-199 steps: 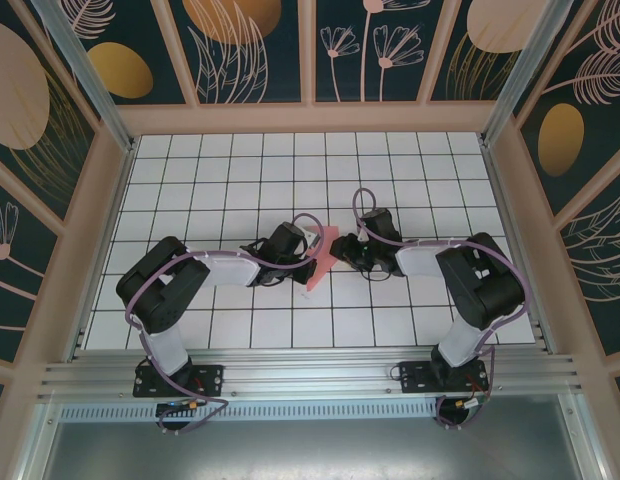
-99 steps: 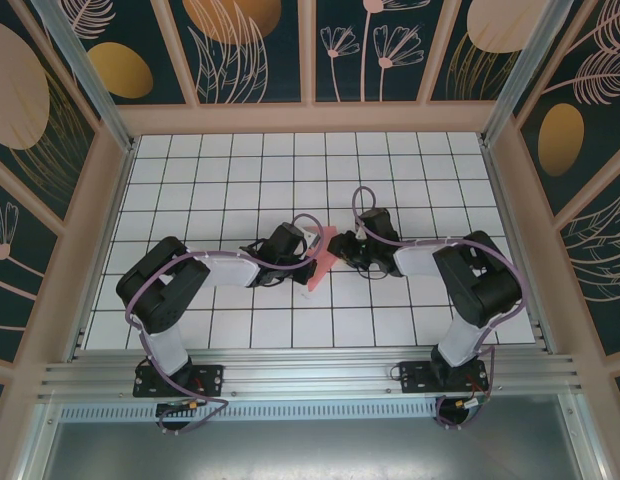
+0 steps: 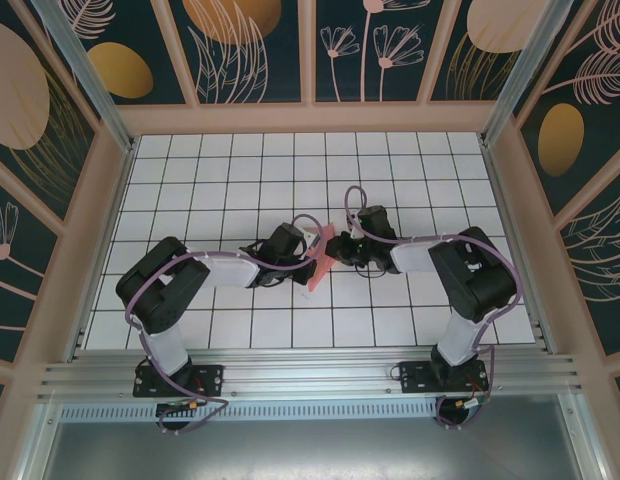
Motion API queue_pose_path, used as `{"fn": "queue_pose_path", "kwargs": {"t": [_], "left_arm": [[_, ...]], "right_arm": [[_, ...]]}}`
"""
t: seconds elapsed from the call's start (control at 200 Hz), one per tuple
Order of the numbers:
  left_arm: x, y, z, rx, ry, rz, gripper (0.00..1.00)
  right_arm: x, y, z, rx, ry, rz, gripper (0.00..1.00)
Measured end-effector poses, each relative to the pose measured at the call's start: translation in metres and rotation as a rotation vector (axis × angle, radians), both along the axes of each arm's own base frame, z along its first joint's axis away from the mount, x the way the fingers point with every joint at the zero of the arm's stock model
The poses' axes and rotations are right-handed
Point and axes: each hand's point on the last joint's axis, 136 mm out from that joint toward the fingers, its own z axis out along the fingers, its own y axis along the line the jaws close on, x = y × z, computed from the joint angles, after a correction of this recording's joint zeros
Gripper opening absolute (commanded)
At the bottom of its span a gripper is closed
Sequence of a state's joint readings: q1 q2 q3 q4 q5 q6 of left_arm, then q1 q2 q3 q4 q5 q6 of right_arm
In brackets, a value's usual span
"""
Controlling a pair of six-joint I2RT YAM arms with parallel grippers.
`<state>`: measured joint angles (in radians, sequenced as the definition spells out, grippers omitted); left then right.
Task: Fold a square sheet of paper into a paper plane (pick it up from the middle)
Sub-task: Fourth fold the wing at the center of the table.
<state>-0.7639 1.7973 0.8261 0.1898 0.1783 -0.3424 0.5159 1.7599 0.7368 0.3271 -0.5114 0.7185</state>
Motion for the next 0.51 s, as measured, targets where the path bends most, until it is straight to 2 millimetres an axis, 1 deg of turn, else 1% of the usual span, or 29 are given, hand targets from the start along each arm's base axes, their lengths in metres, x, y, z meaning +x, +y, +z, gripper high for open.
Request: {"fn": "queue_pose_path", "kwargs": {"t": [0.07, 0.145, 0.18, 0.22, 0.295, 0.4, 0.445, 0.505], "left_arm": [[-0.001, 0.002, 0.001, 0.002, -0.001, 0.002, 0.06], [-0.003, 0.004, 0.004, 0.001, -0.003, 0.006, 0.17], [-0.004, 0.005, 0.008, -0.004, -0.006, 0.01, 0.24], [-0.004, 0.006, 0.014, -0.013, -0.014, 0.012, 0.3], [-0.005, 0.006, 0.031, -0.045, -0.04, 0.016, 0.39], [-0.006, 0.007, 0.059, -0.107, -0.081, 0.027, 0.41], [-0.008, 0.008, 0.067, -0.13, -0.095, 0.031, 0.4], [-0.012, 0.012, 0.073, -0.152, -0.105, 0.04, 0.37]], "right_arm": [[-0.001, 0.001, -0.002, -0.001, 0.005, 0.008, 0.08], [-0.002, 0.001, -0.003, 0.0, 0.01, 0.01, 0.05], [-0.002, 0.001, -0.003, 0.0, 0.012, 0.009, 0.05], [-0.002, 0.001, -0.003, 0.001, 0.015, 0.006, 0.05], [-0.002, 0.0, -0.003, -0.007, 0.03, -0.015, 0.03], [-0.006, 0.001, -0.001, -0.036, 0.044, -0.057, 0.03], [-0.009, 0.004, 0.001, -0.042, 0.045, -0.071, 0.03], [-0.012, 0.009, 0.004, -0.047, 0.052, -0.092, 0.03]]}}
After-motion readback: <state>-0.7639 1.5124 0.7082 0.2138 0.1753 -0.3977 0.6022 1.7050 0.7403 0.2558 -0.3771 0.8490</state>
